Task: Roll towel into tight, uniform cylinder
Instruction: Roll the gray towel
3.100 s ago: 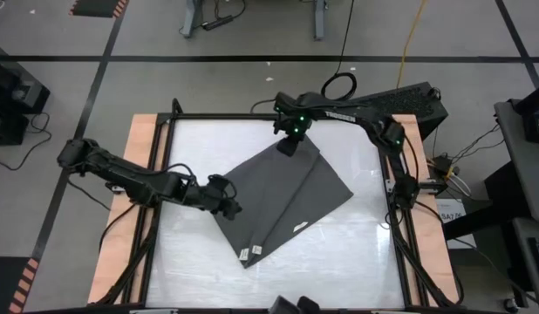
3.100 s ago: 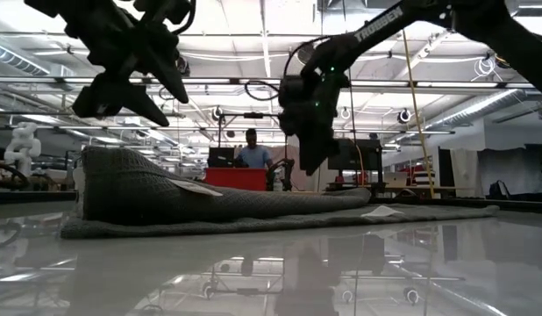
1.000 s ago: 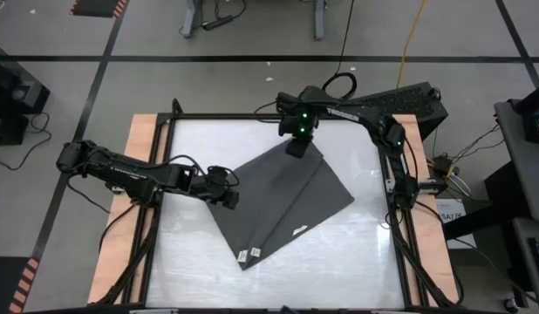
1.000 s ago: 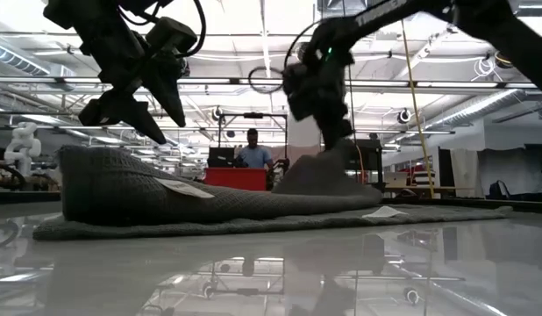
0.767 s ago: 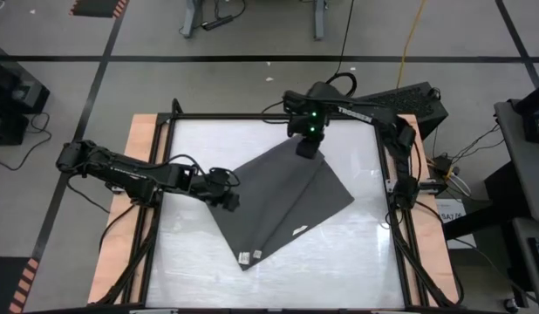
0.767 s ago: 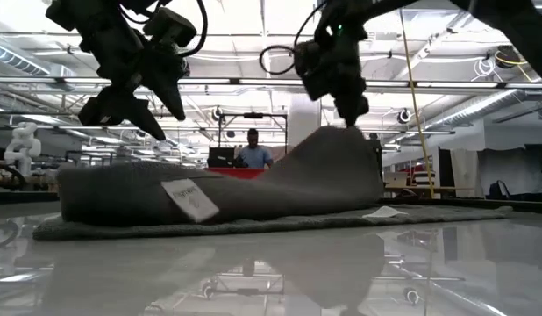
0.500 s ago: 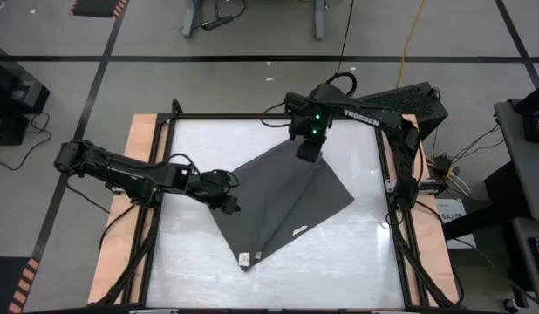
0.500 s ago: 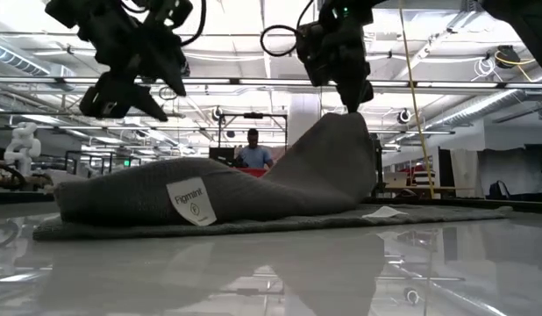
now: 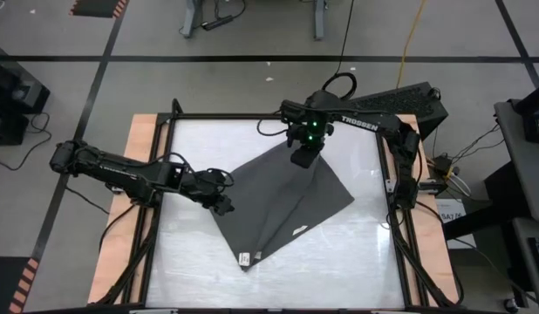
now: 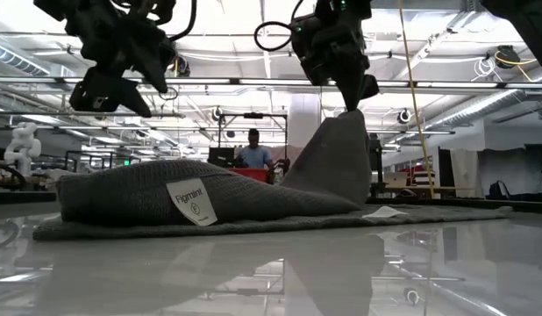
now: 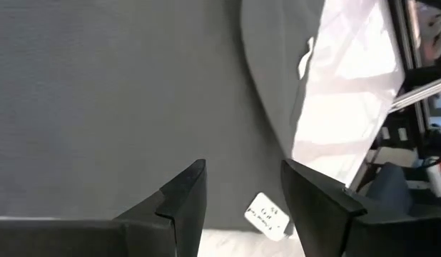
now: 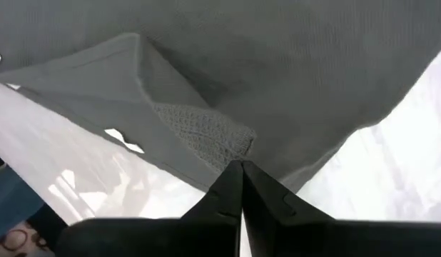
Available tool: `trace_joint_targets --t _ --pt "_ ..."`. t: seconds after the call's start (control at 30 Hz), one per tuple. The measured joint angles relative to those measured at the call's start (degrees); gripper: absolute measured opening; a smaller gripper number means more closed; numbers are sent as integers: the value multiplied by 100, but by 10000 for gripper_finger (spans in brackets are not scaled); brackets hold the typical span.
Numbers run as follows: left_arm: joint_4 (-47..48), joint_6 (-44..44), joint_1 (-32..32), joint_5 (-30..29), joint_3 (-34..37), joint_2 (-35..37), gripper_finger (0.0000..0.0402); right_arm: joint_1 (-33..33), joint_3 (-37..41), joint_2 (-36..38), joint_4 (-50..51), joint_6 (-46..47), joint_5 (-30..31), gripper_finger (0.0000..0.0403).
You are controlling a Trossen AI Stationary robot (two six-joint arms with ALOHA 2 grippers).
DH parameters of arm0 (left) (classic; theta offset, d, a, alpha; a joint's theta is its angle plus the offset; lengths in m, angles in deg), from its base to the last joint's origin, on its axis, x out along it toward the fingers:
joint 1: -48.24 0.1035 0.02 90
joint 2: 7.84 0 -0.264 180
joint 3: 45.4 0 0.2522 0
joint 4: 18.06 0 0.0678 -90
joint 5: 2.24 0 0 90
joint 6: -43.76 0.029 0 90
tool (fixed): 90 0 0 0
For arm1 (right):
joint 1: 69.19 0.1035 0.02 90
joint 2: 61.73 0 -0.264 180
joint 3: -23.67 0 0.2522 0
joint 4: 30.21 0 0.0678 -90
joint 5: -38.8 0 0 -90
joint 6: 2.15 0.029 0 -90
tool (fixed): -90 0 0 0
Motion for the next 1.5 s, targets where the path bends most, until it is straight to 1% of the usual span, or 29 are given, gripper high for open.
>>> trace_joint_targets --t 0.13,0.23,0.27,0.4,0.43,0.63,0.73,0.83,1.0,1.13,1.3,1.5 --pt "47 82 1 20 0 -2 183 35 0 0 -4 288 343 0" --pt "114 208 1 -66 0 -2 183 35 0 0 3 407 381 0" --pt "215 345 -1 -221 0 -6 183 35 0 0 0 426 381 0" --pt "804 1109 61 -1163 23 -220 183 35 0 0 2 422 382 0" --pt "824 1393 125 -1224 65 -298 183 35 0 0 -1 415 383 0" --pt "409 3049 538 -1021 285 -945 182 35 0 0 0 421 383 0" --pt "325 3518 706 -1011 328 -1340 176 35 0 0 0 445 377 0" --pt "363 3741 846 -883 370 -1652 162 35 0 0 -2 461 369 0" --pt "688 3577 973 -802 354 -2054 132 35 0 0 0 520 361 0" --pt "931 3392 960 -802 343 -2148 118 33 0 0 0 689 364 0" --pt "1444 2575 912 -767 339 -2113 116 33 0 0 0 642 363 0" --pt "1973 1568 614 -214 358 -1986 116 126 0 0 0 642 97 0"
